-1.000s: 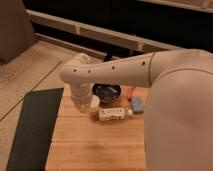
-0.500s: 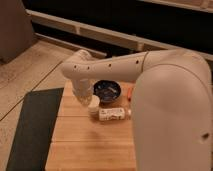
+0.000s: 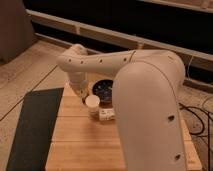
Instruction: Push the eraser across the table
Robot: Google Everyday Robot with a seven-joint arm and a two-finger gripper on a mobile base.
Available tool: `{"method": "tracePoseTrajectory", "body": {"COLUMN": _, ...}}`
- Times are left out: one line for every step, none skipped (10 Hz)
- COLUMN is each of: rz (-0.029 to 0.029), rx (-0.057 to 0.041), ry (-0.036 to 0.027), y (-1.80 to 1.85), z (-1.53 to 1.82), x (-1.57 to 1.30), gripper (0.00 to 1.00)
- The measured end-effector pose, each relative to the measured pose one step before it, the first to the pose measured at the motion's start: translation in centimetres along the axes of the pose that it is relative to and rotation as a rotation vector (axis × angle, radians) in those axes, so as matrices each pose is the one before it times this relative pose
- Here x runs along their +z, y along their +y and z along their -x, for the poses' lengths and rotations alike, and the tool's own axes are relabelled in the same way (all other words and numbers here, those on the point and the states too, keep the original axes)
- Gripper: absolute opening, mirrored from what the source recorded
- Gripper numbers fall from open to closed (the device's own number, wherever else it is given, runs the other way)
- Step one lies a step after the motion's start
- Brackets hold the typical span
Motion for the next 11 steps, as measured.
{"method": "tracePoseTrajectory", "body": {"rz": 0.00018, "rx": -0.00014, "ry": 0.00012, "y": 0.018, "z": -0.002, "x": 0.004, "gripper": 0.0}}
{"method": "tracePoseTrajectory", "body": {"rz": -0.00083, "rx": 0.00014, "ry": 0.00028, "y": -0.039, "z": -0.012, "x": 0.019, "gripper": 0.0}}
{"method": "tracePoseTrajectory", "body": {"rz": -0.00442, "rx": 0.00096, "ry": 0.00249, "y": -0.164, "z": -0.031, "x": 0.11, "gripper": 0.0}}
{"method": "tracePoseTrajectory", "body": {"rz": -0.01437, "rx": 0.00748, "ry": 0.00065, "y": -0.62, "z": 0.244, "x": 0.237, "gripper": 0.0}}
{"method": "tracePoseTrajectory", "body": {"rz": -0.03385, "rx": 0.0108, "ry": -0.00937, "y": -1.191, "z": 0.727, "x": 0.143, "gripper": 0.0}}
{"method": "tracePoseTrajectory", "body": {"rz": -0.03513, "rx": 0.00223, "ry": -0.01883, "y": -1.043, "z": 1.073, "x": 0.03, "gripper": 0.0}}
{"method": "tracePoseTrajectory", "body": {"rz": -0.01911, "rx": -0.00741, "ry": -0.01609, "y": -0.266, "z": 0.813, "x": 0.044, "gripper": 0.0}}
{"method": "tracePoseTrajectory", "body": {"rz": -0.01517, "rx": -0.02109, "ry": -0.0175, "y": 0.102, "z": 0.824, "x": 0.139, "gripper": 0.0}}
{"method": "tracePoseTrajectory", "body": {"rz": -0.00564, "rx": -0.03182, "ry": -0.02357, "y": 0.373, "z": 1.028, "x": 0.341, "gripper": 0.0}}
{"method": "tracePoseTrajectory", "body": {"rz": -0.00005, "rx": -0.02887, "ry": -0.01455, "y": 0.251, "z": 0.762, "x": 0.536, "gripper": 0.0}}
{"method": "tracePoseTrajectory", "body": {"rz": 0.00259, "rx": -0.03724, "ry": -0.01827, "y": 0.256, "z": 0.946, "x": 0.705, "gripper": 0.0}}
